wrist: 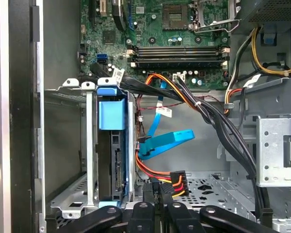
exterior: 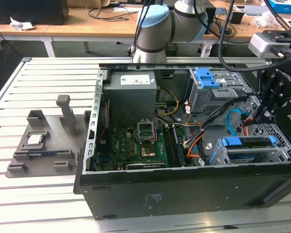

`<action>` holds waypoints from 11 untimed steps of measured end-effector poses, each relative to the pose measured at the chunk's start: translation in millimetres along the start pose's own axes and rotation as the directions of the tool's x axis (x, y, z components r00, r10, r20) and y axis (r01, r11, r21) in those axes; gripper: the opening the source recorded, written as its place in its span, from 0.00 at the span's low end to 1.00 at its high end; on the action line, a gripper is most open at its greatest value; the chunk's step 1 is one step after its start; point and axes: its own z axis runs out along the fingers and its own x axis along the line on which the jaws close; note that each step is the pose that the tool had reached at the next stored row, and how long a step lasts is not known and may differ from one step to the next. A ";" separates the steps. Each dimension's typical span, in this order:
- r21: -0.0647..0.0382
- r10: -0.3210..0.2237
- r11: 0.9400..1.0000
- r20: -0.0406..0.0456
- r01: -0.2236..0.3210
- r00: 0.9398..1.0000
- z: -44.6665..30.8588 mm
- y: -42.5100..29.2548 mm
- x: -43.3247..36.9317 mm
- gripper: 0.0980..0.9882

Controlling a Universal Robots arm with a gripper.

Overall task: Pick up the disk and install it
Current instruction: 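Insert the first disk wire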

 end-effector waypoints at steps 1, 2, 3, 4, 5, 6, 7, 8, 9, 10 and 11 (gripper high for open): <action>0.000 0.000 1.000 -0.001 0.000 1.000 0.1 0.6 2.6 0.08; 0.000 0.000 1.000 -0.002 0.000 1.000 0.4 0.7 6.2 0.08; 0.000 0.000 1.000 -0.003 0.000 1.000 0.5 0.9 8.8 0.08; 0.000 -0.001 1.000 -0.005 0.001 1.000 0.7 1.1 12.8 0.08; 0.000 -0.001 1.000 -0.007 0.001 1.000 0.8 1.2 15.0 0.08; 0.000 -0.001 1.000 -0.008 0.001 1.000 0.9 1.3 17.4 0.08; 0.000 -0.001 1.000 -0.011 0.001 1.000 1.1 1.5 20.5 0.08; 0.000 -0.001 1.000 -0.012 0.001 1.000 1.3 1.6 22.4 0.08; 0.000 -0.001 1.000 -0.013 0.001 1.000 1.7 1.8 24.6 0.08; 0.000 -0.002 1.000 -0.014 0.002 1.000 2.4 2.2 25.5 0.08; 0.000 -0.002 1.000 -0.014 0.002 1.000 3.6 3.1 25.7 0.08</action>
